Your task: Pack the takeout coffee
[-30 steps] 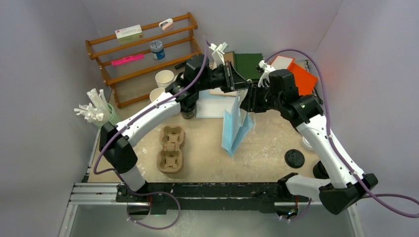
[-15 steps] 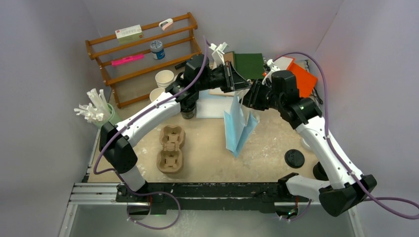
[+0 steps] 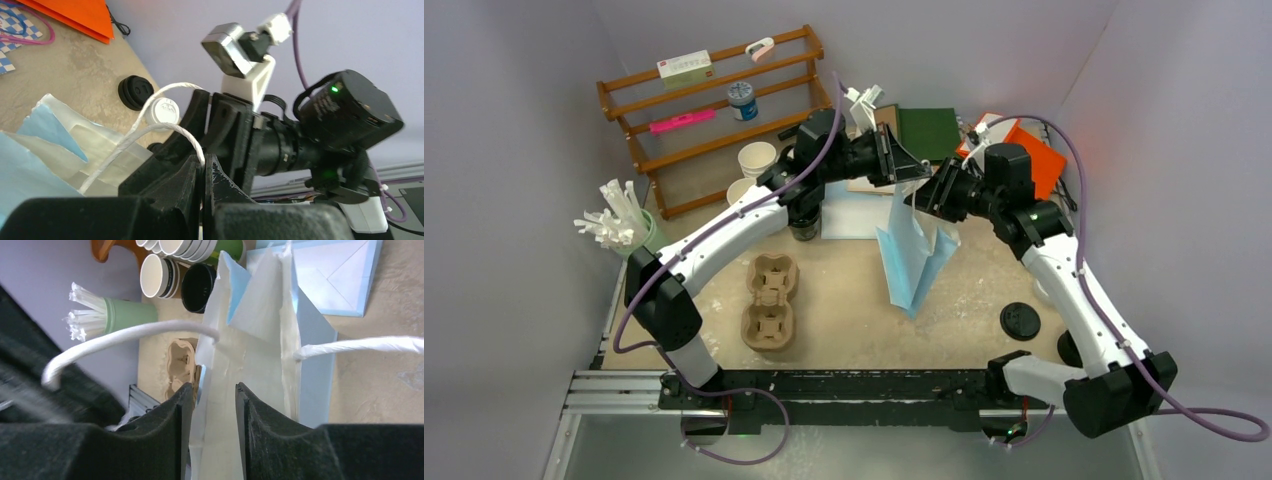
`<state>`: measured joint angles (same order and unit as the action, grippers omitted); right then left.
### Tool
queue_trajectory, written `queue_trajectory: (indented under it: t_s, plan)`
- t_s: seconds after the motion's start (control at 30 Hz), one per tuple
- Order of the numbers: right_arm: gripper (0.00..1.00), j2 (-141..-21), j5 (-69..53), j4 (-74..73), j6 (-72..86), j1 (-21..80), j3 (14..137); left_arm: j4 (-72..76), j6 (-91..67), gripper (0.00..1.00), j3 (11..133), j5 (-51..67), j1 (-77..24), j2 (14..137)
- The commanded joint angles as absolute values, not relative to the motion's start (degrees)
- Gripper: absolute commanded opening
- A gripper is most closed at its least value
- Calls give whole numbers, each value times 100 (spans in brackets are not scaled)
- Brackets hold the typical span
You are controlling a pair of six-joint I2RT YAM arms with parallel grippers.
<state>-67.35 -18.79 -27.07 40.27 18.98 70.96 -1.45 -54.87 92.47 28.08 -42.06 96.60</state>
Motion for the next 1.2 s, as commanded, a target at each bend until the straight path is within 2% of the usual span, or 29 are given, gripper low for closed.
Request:
queue_trajectory:
  t_s: [0.0,0.2,0.27,0.37,0.4,0.47,0.57,0.67,0.77,0.87,1.03,1.1,1.17]
  plan:
    - [41,-6631,-2626,-2069,4466,1695,6755,9,-5406,0,9422,2962,-4228,9400]
    - [38,-6800,-2752,-2325,4231,1696,6664,9,-5396,0,9466,2966,-4230,9404]
    - [27,-6779,-2696,-2360,4211,1689,6674,11,-5396,0,9466,2971,-4230,9403]
    - [16,-6716,-2536,-2422,4133,1696,6748,-187,-5397,1,9449,2962,-4225,9395]
    - [11,-6710,-2466,-2494,4106,1692,6793,-199,-5396,5,9448,2953,-4217,9388]
    - [0,-6706,-2317,-2631,4051,1694,6887,-246,-5389,20,9448,2919,-4183,9365]
    - [0,-6667,-2086,-2773,3995,1687,6964,-472,-5405,46,9490,2818,-4019,9274]
    - [0,-6594,-1896,-2809,4040,1680,6978,-890,-5345,62,9536,2733,-3683,9082]
    - [0,-6479,-1696,-2712,4142,1684,6900,-1294,-5227,74,9374,2599,-3402,8723]
    - [0,-6418,-1452,-2694,4213,1682,6864,-1539,-5146,76,8788,2335,-3250,8204]
    - [0,-6377,-1348,-2722,4327,1684,6891,-1278,-5388,62,7154,2314,-3245,7535]
    - [0,-6328,-1431,-2741,4341,1679,6840,-1014,-5537,61,6661,2530,-3253,7515]
    - [0,-6280,-1517,-2724,4341,1679,6782,-779,-5541,66,6384,2602,-3316,7623]
